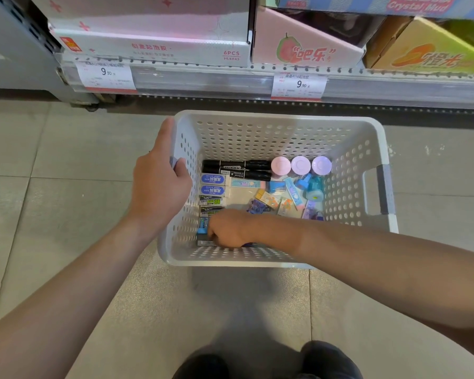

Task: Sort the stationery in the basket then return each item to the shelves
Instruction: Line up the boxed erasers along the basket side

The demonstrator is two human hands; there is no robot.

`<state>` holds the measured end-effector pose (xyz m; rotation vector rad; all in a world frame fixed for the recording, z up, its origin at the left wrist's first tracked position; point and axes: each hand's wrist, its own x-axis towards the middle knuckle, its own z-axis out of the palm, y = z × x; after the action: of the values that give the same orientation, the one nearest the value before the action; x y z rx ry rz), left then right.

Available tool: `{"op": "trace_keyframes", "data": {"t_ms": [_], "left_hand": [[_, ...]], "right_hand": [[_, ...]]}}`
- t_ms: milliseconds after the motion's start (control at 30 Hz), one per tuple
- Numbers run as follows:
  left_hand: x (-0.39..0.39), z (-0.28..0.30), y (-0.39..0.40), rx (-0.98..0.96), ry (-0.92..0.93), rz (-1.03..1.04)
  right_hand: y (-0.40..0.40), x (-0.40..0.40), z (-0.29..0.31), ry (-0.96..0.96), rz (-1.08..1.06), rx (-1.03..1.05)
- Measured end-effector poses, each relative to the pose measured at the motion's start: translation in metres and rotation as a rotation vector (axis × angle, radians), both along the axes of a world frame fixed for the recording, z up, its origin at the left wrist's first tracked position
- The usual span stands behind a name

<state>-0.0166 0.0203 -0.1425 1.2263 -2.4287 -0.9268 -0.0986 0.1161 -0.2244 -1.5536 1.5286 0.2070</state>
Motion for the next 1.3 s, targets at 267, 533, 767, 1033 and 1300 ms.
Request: {"op": "trace_keyframes", "data": {"t_ms": [267, 533, 767, 1033, 1300], "left_hand": [[0.000, 0.000, 0.001, -0.006, 0.007, -0.003], [-0.001, 0.000, 0.001, -0.014, 0.001, -0.002], [-0.001, 0.000, 0.002, -0.016, -0.003, -0.010], [-0.001, 0.002, 0.002, -0.021, -0.014, -0.010], [-0.002, 0.003, 0.002, -0.016, -0.014, -0.016]], "right_hand": [[-0.002, -0.016, 0.011, -0.291, -0.228, 0.095], [0.010, -0.023, 0.017, -0.330, -0.362, 0.040], [0.017, -0.037, 0.016, -0.329, -0.592, 0.014], [0.019, -0.043, 0.018, -0.245, -0.961, -0.104], [0.009, -0.030, 0.008, -0.554, -1.441, 0.283]]}}
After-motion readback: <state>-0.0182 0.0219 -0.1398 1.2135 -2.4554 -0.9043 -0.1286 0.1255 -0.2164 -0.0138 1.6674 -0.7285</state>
